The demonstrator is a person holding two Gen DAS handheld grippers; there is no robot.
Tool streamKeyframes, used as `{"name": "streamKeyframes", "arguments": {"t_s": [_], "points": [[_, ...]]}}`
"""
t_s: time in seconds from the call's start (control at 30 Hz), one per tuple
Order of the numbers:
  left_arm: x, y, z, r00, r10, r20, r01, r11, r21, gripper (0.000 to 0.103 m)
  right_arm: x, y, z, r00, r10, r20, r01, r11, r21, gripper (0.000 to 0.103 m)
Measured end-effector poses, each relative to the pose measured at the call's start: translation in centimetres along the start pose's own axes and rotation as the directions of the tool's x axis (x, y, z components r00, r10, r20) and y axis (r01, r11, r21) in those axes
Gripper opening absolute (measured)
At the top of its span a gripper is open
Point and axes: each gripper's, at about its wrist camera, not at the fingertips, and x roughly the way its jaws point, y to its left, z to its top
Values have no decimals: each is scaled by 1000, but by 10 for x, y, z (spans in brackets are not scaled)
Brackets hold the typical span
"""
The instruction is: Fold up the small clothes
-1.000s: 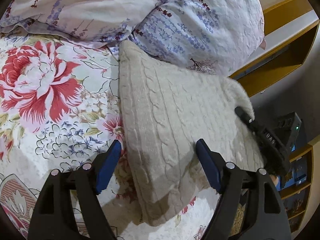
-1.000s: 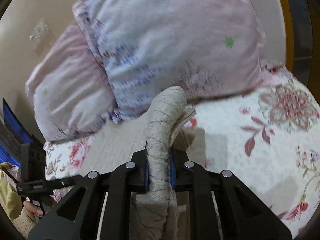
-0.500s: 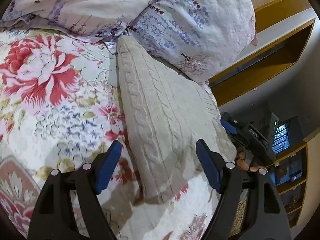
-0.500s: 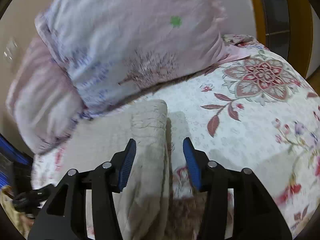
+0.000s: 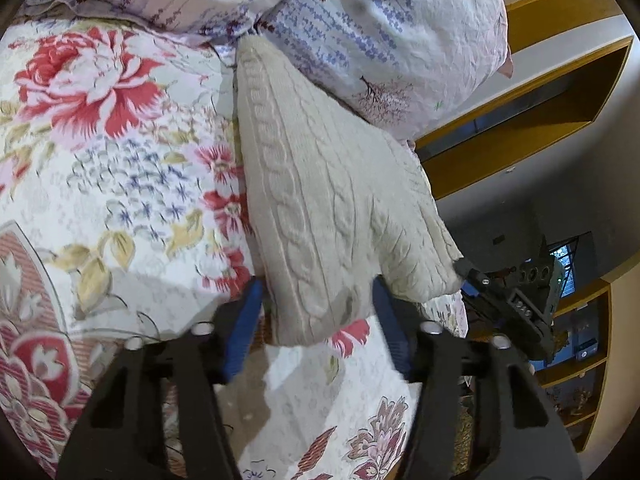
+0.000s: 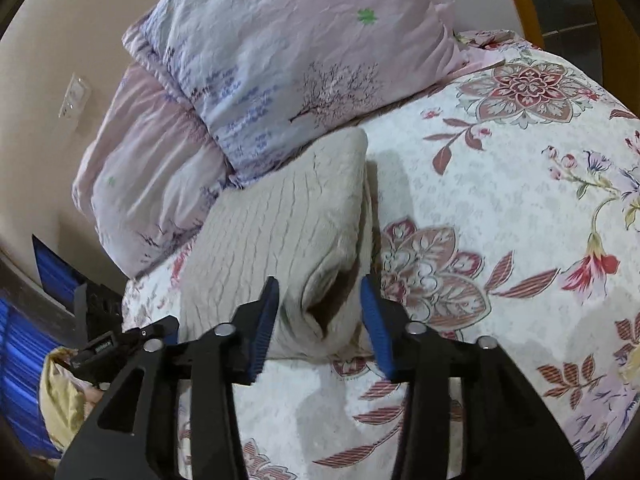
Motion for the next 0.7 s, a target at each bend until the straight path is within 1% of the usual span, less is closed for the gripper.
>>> {"name": "streamKeyframes", "arguments": {"t_s": [0.03,0.07,0.1,0.2,0.23,0.27,0.33,0.4,0.47,0.57,0.63,0.67,0.7], "points": [[2,0,-1,1000,4,-4,-4,1000,2,28,2,2,-1,1000,-7,-7,7,1000,-11,11],[3,-1,-2,1000,22,1,-22,1000,11,24,0,4,-2,1000,-17,7,17,1000,-23,11],[2,-1,-2,1000,24,7,-24,1000,13,19,-9,10,-1,998,-23,53,26,998,-51,10],[-5,4,-5,1000,0,24,0,1000,-1,15,-28,15,1,991,-33,127,43,996,-75,9],[-6,4,-6,1000,-2,26,2,1000,2,15,-31,13,0,990,-45,131,55,996,-75,8],[-7,3,-7,1000,-1,27,1,1000,8,15,-29,8,-1,991,-71,117,80,995,-68,8],[-5,3,-10,1000,7,21,-7,1000,20,14,-18,-2,-6,990,-120,72,123,991,-51,8],[-3,4,-13,1000,16,14,-16,1000,25,14,-4,-14,-14,985,-169,20,169,985,-36,8],[-1,6,-15,1000,18,9,-18,1000,19,14,2,-23,-20,985,-171,-4,171,985,-9,8],[-1,8,-17,1000,23,8,-23,999,27,14,5,-27,-23,986,-166,-8,166,986,5,8],[-2,7,-17,1000,28,2,-28,999,35,17,5,-26,-22,986,-165,-16,165,986,-3,9],[-2,5,-15,1000,29,-3,-29,999,42,18,2,-25,-20,988,-152,-19,152,988,-4,9],[-3,4,-13,1000,30,-5,-30,998,46,22,0,-24,-18,990,-140,-19,140,990,3,11]]}}
